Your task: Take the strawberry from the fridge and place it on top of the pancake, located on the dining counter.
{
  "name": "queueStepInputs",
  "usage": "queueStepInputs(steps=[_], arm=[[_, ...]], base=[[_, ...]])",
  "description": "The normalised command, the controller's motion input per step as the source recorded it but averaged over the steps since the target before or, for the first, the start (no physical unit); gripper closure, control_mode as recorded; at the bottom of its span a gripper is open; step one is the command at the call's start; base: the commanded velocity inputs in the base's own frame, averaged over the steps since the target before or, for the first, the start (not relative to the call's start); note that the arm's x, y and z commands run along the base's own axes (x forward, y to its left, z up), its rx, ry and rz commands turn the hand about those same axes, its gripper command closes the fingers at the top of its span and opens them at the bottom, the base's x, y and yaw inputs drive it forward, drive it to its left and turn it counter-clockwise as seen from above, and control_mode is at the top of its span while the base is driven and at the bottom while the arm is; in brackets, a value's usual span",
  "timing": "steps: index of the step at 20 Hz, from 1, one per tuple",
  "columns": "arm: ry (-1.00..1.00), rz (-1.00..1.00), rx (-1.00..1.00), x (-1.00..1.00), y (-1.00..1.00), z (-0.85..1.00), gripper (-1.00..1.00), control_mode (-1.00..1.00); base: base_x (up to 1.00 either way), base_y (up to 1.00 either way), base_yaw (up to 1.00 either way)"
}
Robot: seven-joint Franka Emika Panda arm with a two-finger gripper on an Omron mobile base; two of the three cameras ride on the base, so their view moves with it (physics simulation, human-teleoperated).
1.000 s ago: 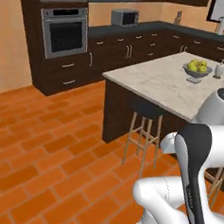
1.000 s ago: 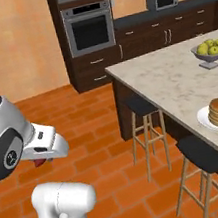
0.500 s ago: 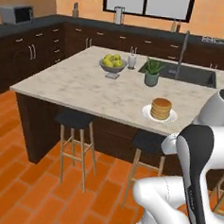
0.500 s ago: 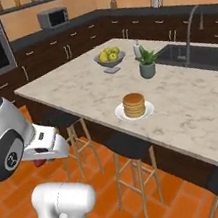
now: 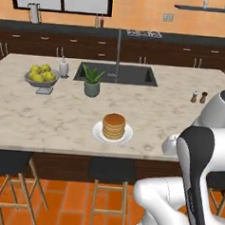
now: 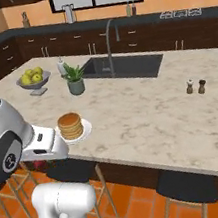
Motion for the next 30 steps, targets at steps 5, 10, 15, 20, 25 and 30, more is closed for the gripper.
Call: queueStepInputs(steps=[5,10,15,20,25,30], arm=[[0.00,0.00,0.00,0.00,0.00,0.00,1.00,1.00],[0.00,0.00,0.00,0.00,0.00,0.00,1.00,1.00],[0.00,0.00,0.00,0.00,0.00,0.00,1.00,1.00],[0.00,0.00,0.00,0.00,0.00,0.00,1.00,1.00],[0.00,0.00,0.00,0.00,0.00,0.00,1.00,1.00],[0.00,0.00,0.00,0.00,0.00,0.00,1.00,1.00]], base=[[0.89,0.03,-0.42],[-0.12,0.26,-0.21],[-0.20,0.69,-0.08],[-0.20,0.64,-0.12],[0.02,0.53,-0.09],[0.27,0.17,-0.05]])
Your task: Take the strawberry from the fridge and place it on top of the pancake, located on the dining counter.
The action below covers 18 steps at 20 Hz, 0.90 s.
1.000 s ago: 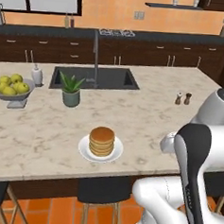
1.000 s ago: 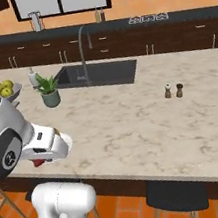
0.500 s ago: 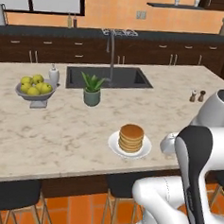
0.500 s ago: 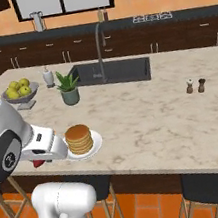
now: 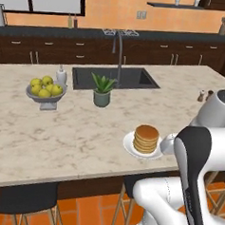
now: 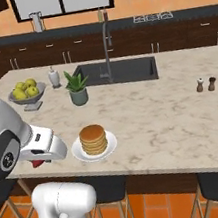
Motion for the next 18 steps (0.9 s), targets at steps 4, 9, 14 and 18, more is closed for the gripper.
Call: queueStepInputs(steps=[4,9,14,18], arm=[[0.00,0.00,0.00,0.00,0.00,0.00,1.00,1.00],[0.00,0.00,0.00,0.00,0.00,0.00,1.00,1.00],[0.00,0.00,0.00,0.00,0.00,0.00,1.00,1.00],[0.00,0.00,0.00,0.43,0.00,0.05,1.00,-1.00]], base=[[0.44,0.00,0.00],[0.43,0.00,0.00],[0.08,0.00,0.00],[0.00,0.00,0.00]])
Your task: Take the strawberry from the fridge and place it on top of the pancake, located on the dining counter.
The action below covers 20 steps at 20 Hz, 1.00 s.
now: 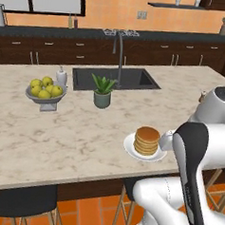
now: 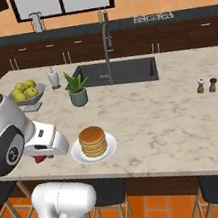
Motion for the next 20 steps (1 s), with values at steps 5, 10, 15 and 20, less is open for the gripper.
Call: queueStepInputs(steps=[5,10,15,20], arm=[[0.01,0.00,0.00,0.97,0.00,0.11,1.00,-1.00],[0.01,0.00,0.00,0.99,-0.11,-0.05,1.00,-1.00],[0.00,0.00,0.01,1.00,-0.38,-0.21,1.00,-1.00],[0.00,0.01,0.00,0.82,-0.03,-0.42,1.00,-1.00]], base=[[0.00,0.00,0.00],[0.00,0.00,0.00],[0.00,0.00,0.00],[0.00,0.00,0.00]])
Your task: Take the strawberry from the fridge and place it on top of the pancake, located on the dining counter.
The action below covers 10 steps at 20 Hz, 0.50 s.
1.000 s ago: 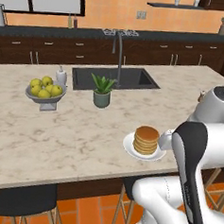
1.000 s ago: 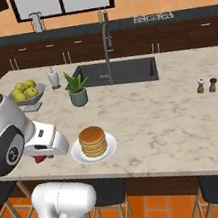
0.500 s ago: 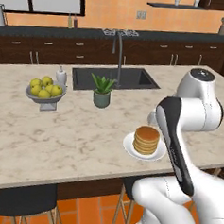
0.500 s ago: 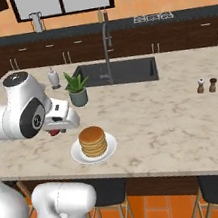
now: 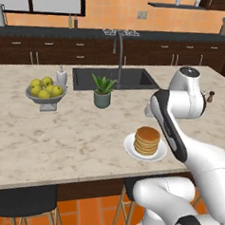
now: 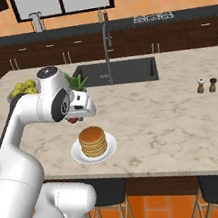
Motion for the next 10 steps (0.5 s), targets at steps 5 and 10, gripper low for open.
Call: queueStepInputs(steps=[5,10], arm=[[0.00,0.00,0.00,0.61,0.00,-0.50,1.00,-1.00],[0.02,0.00,0.00,0.34,0.00,-0.40,1.00,-1.00]], base=[[0.00,0.00,0.00],[0.00,0.00,0.00]])
